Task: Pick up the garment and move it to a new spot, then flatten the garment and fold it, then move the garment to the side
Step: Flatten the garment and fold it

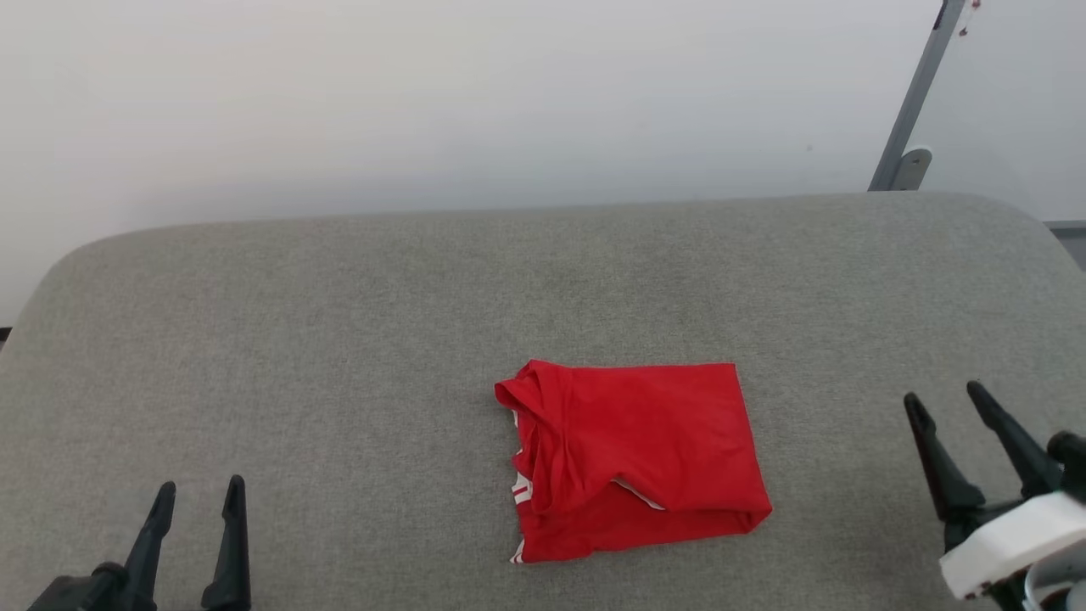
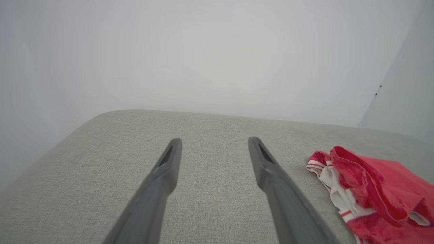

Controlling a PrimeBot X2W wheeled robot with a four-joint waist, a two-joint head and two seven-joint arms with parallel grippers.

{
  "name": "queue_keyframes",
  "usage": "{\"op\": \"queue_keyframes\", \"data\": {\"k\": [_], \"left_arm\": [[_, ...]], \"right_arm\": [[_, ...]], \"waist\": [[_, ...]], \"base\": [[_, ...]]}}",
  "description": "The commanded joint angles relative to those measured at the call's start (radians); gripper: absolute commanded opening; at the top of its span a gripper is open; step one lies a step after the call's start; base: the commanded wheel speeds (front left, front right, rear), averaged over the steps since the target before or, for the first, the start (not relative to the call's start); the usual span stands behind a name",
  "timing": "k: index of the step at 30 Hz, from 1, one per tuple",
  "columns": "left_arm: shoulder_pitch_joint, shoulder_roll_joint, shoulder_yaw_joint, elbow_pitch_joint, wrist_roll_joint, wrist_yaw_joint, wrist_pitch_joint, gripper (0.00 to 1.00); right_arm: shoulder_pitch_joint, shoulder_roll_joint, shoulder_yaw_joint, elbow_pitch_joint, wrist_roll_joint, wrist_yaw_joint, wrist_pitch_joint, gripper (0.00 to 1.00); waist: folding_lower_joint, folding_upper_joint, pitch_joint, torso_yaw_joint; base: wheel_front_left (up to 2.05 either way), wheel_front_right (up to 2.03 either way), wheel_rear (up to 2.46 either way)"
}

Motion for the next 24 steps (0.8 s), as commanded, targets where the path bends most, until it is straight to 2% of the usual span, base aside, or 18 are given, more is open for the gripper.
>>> {"op": "queue_keyframes", "data": {"k": [1,7,15,24], "left_arm": [[0.016,-0.001,0.006,-0.003,0.006,-0.001,-0.002,1.00],[0.041,-0.010,0.015,-0.006,0.013,-0.001,-0.002,1.00],[0.053,-0.029,0.024,-0.016,0.033,-0.001,-0.002,1.00],[0.051,-0.045,0.016,-0.028,0.041,-0.001,-0.002,1.00]], "right_arm": [[0.013,0.007,0.009,0.009,-0.010,0.000,-0.022,1.00],[0.035,0.022,0.017,0.059,-0.004,0.000,-0.087,1.00],[0.077,0.063,-0.011,0.060,-0.003,0.000,-0.094,1.00],[0.098,0.080,-0.027,0.039,-0.007,0.000,-0.094,1.00]], "waist": [[0.0000,-0.0001,-0.006,-0.004],[0.0000,-0.0001,-0.022,-0.010],[0.0000,-0.0001,-0.030,-0.008],[0.0000,-0.0001,-0.026,-0.006]], "base": [[0.00,0.00,0.00],[0.00,0.00,0.00],[0.00,0.00,0.00],[0.00,0.00,0.00]]}}
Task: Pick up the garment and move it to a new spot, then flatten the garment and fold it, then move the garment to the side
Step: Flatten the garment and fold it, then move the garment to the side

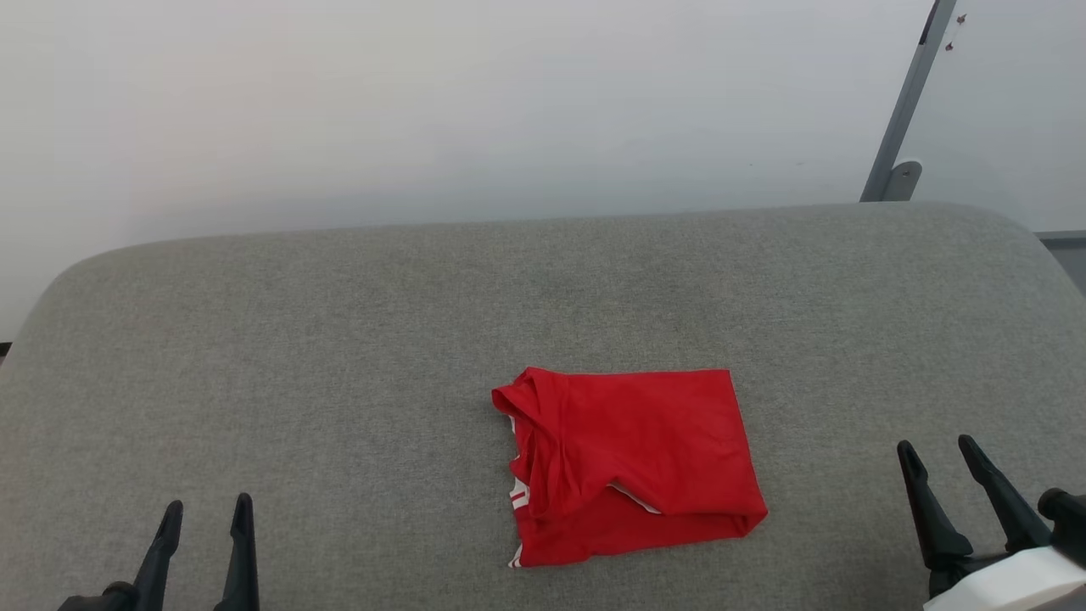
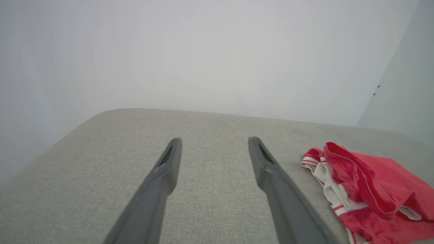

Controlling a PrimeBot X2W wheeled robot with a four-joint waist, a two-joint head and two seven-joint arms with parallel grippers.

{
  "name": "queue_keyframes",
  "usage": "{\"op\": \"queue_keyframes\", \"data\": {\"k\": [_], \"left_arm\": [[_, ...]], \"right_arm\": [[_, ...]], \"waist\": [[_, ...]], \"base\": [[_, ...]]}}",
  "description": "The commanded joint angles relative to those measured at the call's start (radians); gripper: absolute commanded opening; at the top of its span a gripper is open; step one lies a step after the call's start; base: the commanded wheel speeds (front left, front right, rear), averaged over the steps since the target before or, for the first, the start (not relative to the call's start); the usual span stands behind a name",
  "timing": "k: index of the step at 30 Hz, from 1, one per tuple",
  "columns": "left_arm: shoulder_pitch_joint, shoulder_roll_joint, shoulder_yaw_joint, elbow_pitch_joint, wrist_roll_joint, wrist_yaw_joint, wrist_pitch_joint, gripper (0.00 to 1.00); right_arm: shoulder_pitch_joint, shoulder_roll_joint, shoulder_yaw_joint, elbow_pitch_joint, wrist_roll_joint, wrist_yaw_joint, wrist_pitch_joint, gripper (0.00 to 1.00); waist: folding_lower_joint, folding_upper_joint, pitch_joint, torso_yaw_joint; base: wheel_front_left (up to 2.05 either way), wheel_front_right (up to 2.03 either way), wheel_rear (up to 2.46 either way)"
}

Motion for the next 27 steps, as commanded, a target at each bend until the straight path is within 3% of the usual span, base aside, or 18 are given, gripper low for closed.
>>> {"op": "queue_keyframes", "data": {"k": [1,17,27], "left_arm": [[0.005,-0.002,0.001,-0.008,0.000,-0.001,-0.002,1.00],[-0.022,-0.021,-0.020,-0.016,0.014,-0.001,-0.002,1.00],[-0.063,-0.025,-0.050,-0.015,0.031,-0.001,-0.002,1.00]], "right_arm": [[0.010,0.005,-0.003,-0.008,-0.004,0.000,-0.004,1.00],[-0.034,-0.004,0.041,-0.014,0.014,0.000,0.002,1.00],[-0.208,-0.059,0.131,0.085,0.131,0.000,0.343,1.00]], "waist": [[0.0000,-0.0001,0.001,0.001],[0.0000,-0.0001,0.017,0.019],[0.0000,-0.0001,0.053,0.094]], "base": [[0.00,0.00,0.00],[0.00,0.00,0.00],[0.00,0.00,0.00]]}}
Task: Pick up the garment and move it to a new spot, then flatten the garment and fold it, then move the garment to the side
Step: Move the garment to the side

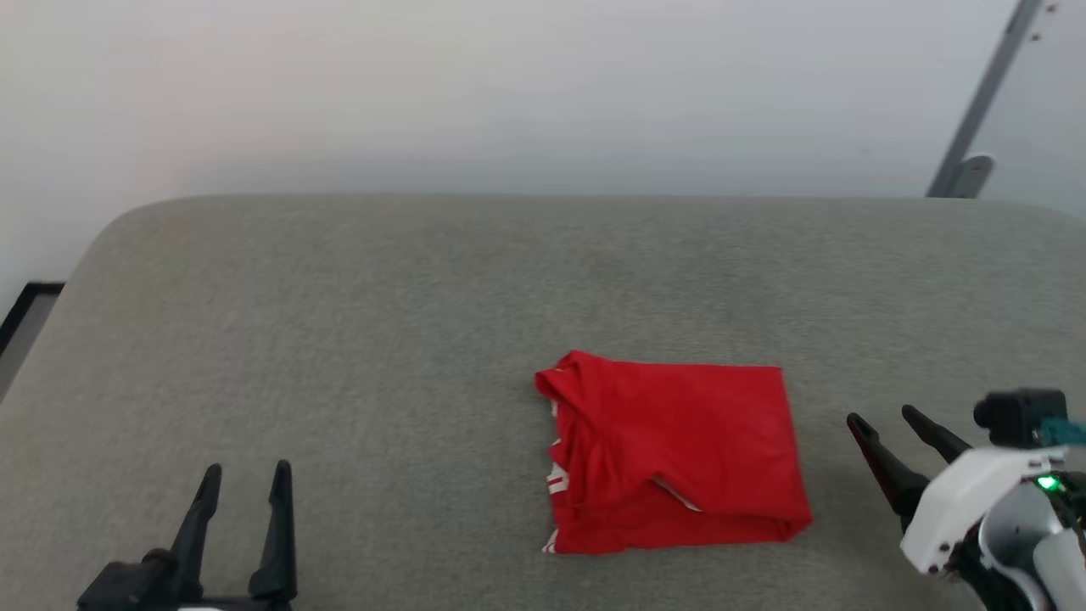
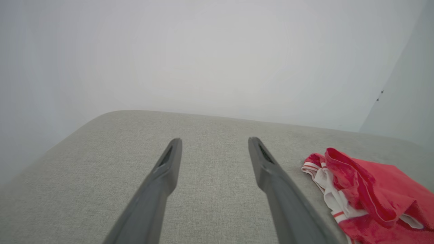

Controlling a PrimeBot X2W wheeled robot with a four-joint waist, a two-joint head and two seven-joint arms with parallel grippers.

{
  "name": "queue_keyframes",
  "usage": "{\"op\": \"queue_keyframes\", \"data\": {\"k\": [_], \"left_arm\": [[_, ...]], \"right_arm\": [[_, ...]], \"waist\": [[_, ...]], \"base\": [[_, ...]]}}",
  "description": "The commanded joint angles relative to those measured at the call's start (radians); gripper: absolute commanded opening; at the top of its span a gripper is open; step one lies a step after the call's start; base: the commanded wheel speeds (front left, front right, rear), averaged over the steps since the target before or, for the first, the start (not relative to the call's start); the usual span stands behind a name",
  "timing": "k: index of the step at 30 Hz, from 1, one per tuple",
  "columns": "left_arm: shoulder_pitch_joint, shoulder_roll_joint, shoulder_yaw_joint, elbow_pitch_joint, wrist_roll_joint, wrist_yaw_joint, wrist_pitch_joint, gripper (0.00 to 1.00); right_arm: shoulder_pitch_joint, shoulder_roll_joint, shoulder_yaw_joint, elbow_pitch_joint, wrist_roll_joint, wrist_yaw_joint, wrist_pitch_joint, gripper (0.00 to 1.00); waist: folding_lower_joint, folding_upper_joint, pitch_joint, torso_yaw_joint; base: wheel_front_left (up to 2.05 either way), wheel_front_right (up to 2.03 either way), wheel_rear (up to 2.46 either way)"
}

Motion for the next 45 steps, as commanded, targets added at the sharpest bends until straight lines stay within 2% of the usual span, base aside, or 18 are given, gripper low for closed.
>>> {"op": "queue_keyframes", "data": {"k": [1,8,14,18,23,27,28,29,37,41,45], "left_arm": [[-0.021,-0.001,-0.006,0.004,0.005,-0.001,-0.001,1.00],[-0.068,-0.007,-0.052,0.025,-0.007,-0.001,-0.001,1.00],[-0.106,-0.012,-0.079,0.041,-0.013,-0.001,-0.002,1.00],[-0.127,-0.015,-0.088,0.045,-0.018,-0.001,-0.002,1.00],[-0.156,-0.017,-0.097,0.050,-0.026,-0.001,-0.002,1.00],[-0.178,-0.019,-0.103,0.056,-0.034,-0.001,-0.002,1.00],[-0.185,-0.020,-0.107,0.058,-0.036,-0.001,-0.002,1.00],[-0.190,-0.021,-0.109,0.062,-0.040,-0.001,-0.002,1.00],[-0.234,-0.015,-0.101,0.076,-0.075,-0.001,-0.002,1.00],[-0.252,-0.015,-0.098,0.058,-0.089,-0.001,-0.001,1.00],[-0.278,0.010,-0.122,0.056,-0.092,-0.001,-0.001,1.00]], "right_arm": [[-0.032,-0.009,0.013,0.022,0.023,0.000,0.059,1.00],[-0.145,-0.047,0.051,0.097,0.072,0.000,0.303,1.00],[-0.215,-0.051,0.075,0.164,0.096,0.000,0.500,1.00],[-0.250,-0.036,0.086,0.218,0.106,0.000,0.627,1.00],[-0.268,0.013,0.119,0.291,0.116,0.000,0.772,1.00],[-0.282,0.035,0.137,0.307,0.115,0.000,0.821,1.00],[-0.287,0.037,0.152,0.296,0.112,0.001,0.827,0.67],[-0.292,0.036,0.153,0.290,0.117,0.001,0.828,0.00],[-0.333,-0.048,0.128,0.153,0.140,0.000,0.797,0.00],[-0.345,-0.101,0.110,0.080,0.140,0.000,0.800,0.00],[-0.365,-0.141,0.075,0.034,0.116,0.000,0.811,0.00]], "waist": [[0.0000,0.0000,0.017,0.032],[0.0000,0.0000,0.068,0.111],[0.0000,0.0000,0.111,0.167],[0.0000,0.0000,0.140,0.192],[0.0000,0.0000,0.173,0.211],[0.0000,0.0000,0.187,0.214],[0.0000,0.0000,0.191,0.215],[0.0000,0.0000,0.194,0.214],[0.0000,0.0000,0.202,0.176],[0.0000,0.0000,0.207,0.141],[0.0000,0.0000,0.220,0.089]], "base": [[0.00,0.00,0.00],[0.00,0.00,0.00],[0.00,0.00,0.00],[0.00,0.00,0.00],[0.00,0.00,0.00],[0.00,0.00,0.00],[0.00,0.00,0.00],[0.00,0.00,0.00],[0.00,0.00,0.00],[0.00,0.00,0.00],[0.00,0.00,0.00]]}}
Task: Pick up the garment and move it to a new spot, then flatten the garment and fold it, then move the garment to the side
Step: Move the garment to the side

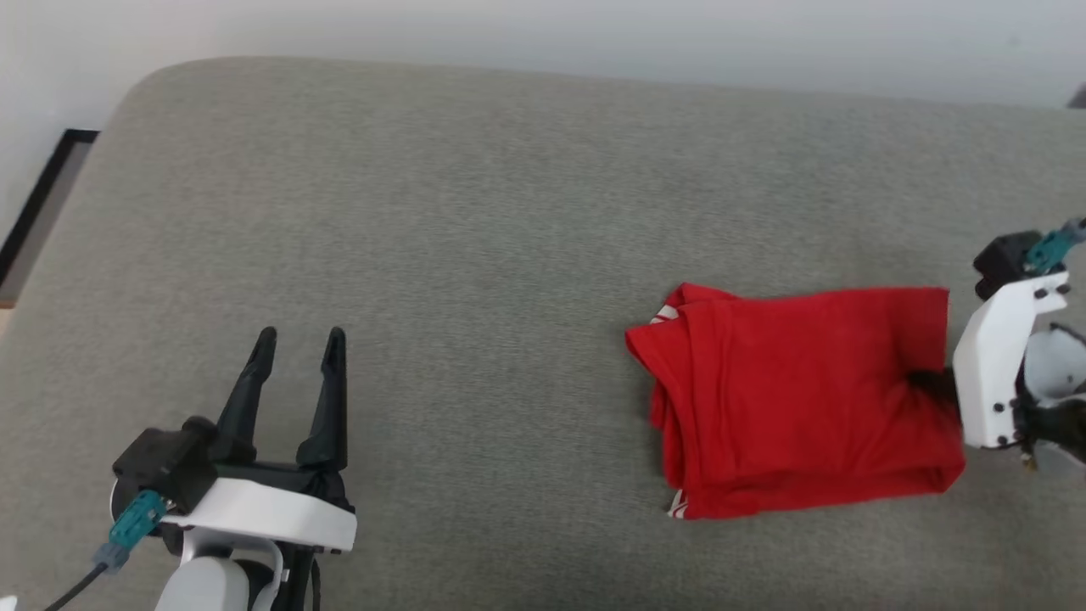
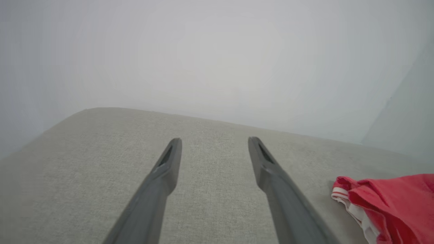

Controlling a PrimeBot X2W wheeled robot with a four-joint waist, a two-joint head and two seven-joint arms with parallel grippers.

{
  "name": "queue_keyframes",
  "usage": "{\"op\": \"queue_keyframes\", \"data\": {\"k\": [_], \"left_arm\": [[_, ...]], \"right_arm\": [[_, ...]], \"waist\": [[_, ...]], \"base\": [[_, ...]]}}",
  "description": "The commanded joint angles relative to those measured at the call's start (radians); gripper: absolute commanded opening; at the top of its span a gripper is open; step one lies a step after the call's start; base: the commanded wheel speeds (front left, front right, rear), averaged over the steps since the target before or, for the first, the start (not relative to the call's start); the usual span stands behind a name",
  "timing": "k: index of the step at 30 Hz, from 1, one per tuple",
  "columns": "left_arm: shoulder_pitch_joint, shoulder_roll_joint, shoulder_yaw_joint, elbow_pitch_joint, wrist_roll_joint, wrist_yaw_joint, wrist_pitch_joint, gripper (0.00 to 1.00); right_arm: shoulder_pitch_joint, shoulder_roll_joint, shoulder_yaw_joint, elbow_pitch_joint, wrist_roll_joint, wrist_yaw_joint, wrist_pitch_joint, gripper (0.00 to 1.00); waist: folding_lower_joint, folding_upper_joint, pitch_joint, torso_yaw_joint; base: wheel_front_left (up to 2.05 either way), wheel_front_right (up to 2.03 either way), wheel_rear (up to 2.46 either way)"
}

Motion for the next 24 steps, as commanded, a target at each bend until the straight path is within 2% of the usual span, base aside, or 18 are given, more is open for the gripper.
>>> {"op": "queue_keyframes", "data": {"k": [1,11,19,24], "left_arm": [[-0.020,0.009,-0.008,-0.005,-0.007,-0.001,-0.002,1.00],[-0.102,0.029,-0.076,-0.028,0.024,-0.001,-0.002,1.00],[-0.201,0.057,-0.155,-0.021,0.031,-0.001,-0.002,1.00],[-0.256,0.072,-0.209,-0.018,0.032,-0.001,-0.002,1.00]], "right_arm": [[-0.017,-0.013,-0.012,-0.007,-0.011,0.000,0.001,0.00],[-0.096,-0.067,-0.089,-0.011,-0.068,0.000,-0.015,0.00],[-0.180,-0.123,-0.097,0.033,-0.112,0.000,-0.135,0.00],[-0.222,-0.146,-0.092,0.068,-0.140,0.000,-0.214,0.00]], "waist": [[0.0000,0.0000,0.012,-0.029],[0.0000,0.0000,0.077,-0.177],[0.0000,0.0000,0.138,-0.283],[0.0000,0.0000,0.168,-0.321]], "base": [[0.00,0.00,0.00],[0.00,0.00,0.00],[0.00,0.00,0.00],[0.00,0.00,0.00]]}}
